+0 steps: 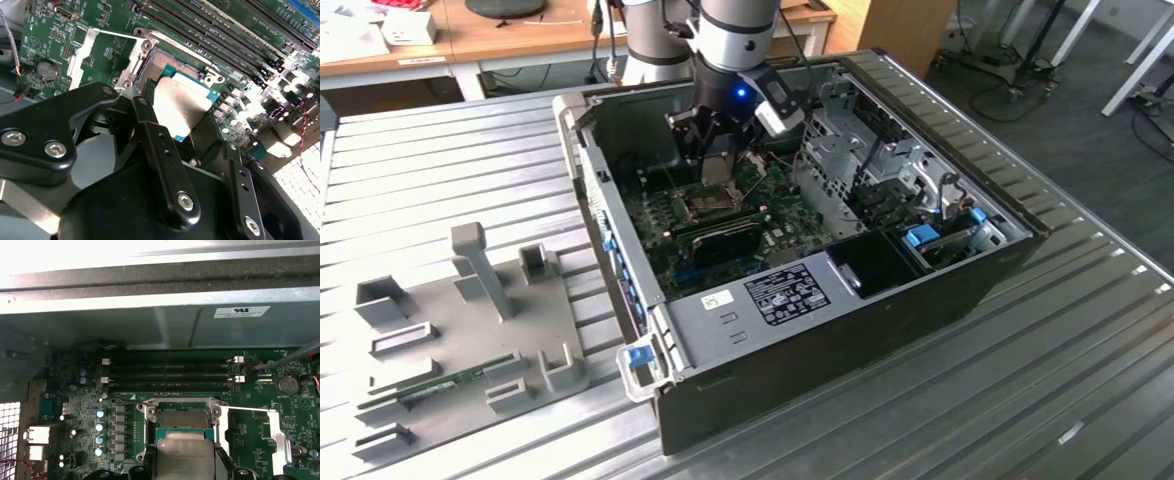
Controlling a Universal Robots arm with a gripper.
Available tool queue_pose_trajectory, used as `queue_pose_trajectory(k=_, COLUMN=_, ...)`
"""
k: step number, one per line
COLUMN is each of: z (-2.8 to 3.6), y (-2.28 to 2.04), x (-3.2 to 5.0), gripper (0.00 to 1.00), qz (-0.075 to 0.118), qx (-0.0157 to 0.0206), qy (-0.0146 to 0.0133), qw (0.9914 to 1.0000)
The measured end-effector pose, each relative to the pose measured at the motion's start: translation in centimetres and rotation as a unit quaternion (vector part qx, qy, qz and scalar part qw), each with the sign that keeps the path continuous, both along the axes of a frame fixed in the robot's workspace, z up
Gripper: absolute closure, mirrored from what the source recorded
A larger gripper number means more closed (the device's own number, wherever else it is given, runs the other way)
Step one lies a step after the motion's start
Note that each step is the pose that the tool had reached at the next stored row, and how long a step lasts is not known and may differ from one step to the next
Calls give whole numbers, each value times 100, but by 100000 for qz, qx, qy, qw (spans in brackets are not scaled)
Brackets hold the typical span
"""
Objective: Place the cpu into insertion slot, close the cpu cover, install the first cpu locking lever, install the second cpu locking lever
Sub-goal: 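Place the cpu into insertion slot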
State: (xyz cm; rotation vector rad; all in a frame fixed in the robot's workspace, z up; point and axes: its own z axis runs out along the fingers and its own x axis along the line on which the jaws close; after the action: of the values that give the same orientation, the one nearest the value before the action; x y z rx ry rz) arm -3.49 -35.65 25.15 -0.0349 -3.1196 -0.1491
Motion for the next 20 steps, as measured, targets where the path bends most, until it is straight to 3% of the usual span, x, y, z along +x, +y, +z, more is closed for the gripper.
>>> queue_pose_trajectory(k=4, z=-61, y=0, x=0, gripper=46, qz=0, qx=0, qy=0, qw=100000)
queue_pose_trajectory(k=20, z=-66, y=0, x=0, gripper=46, qz=-828, qx=2, qy=0, qw=99997)
